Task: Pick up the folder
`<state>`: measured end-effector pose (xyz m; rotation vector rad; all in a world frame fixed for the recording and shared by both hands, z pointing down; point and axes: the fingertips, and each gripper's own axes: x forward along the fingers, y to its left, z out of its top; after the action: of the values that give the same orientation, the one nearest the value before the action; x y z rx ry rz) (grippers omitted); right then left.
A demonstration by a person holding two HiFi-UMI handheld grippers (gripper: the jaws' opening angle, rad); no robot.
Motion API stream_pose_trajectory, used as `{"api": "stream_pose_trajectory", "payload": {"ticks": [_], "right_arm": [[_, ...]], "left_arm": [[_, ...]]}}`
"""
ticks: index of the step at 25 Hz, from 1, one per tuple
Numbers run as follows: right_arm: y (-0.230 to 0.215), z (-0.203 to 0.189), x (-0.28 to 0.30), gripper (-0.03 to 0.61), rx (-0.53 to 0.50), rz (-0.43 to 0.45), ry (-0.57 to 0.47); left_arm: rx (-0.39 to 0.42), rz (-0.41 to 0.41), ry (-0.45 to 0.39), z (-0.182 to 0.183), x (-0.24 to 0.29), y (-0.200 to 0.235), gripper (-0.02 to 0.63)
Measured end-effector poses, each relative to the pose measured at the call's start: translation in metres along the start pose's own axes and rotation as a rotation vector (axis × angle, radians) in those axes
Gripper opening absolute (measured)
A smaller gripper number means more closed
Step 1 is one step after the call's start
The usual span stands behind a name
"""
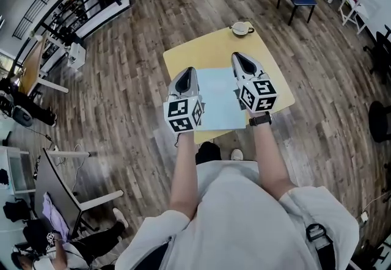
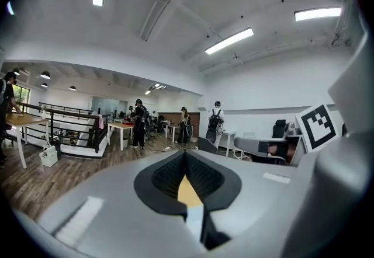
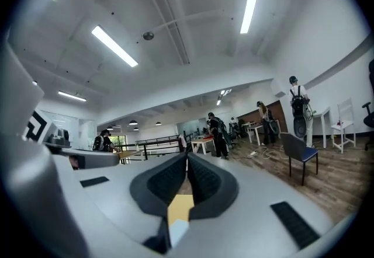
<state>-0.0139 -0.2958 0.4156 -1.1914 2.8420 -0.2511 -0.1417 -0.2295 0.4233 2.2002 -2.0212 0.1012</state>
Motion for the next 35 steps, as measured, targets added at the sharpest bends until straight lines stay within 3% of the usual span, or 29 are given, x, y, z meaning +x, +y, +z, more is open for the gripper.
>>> {"api": "stream_pose_trajectory", "payload": {"ticks": [3, 9, 14, 21, 23, 24, 27, 31, 35], "right_arm": [[-0.015, -0.022, 0.014, 0.014, -0.009, -0.030, 0.076], [-0.050, -0.072, 0.031, 0.014, 0.027, -0.126, 0.224], [-0.065, -0.137, 0.029, 0.014, 0.047, -0.155, 0.384], [-0.085, -0.211, 0.010, 0.022, 0.158, -0.234, 0.543], [-0.088, -0.233, 0.005, 0.169, 0.201, -0.242, 0.591], [-0.088, -0.242, 0.002, 0.195, 0.230, -0.244, 0.608], [-0.086, -0.265, -0.006, 0.224, 0.343, -0.241, 0.623], [-0.085, -0.293, -0.014, 0.271, 0.424, -0.236, 0.660], [-0.081, -0.317, -0.022, 0.294, 0.490, -0.236, 0.699]], "left_arm": [[-0.026, -0.016, 0.038, -0.011, 0.024, 0.018, 0.011], [-0.092, -0.131, 0.227, -0.066, 0.072, 0.034, 0.020], [-0.152, -0.146, 0.377, -0.129, 0.087, 0.045, 0.084], [-0.283, -0.159, 0.572, -0.212, 0.086, 0.056, 0.183], [-0.313, -0.158, 0.616, -0.232, 0.084, 0.059, 0.219], [-0.320, -0.157, 0.641, -0.242, 0.082, 0.060, 0.230], [-0.337, -0.166, 0.718, -0.268, 0.076, 0.061, 0.270], [-0.453, -0.207, 0.778, -0.295, 0.071, 0.055, 0.360], [-0.553, -0.229, 0.794, -0.313, 0.070, 0.045, 0.403]]}}
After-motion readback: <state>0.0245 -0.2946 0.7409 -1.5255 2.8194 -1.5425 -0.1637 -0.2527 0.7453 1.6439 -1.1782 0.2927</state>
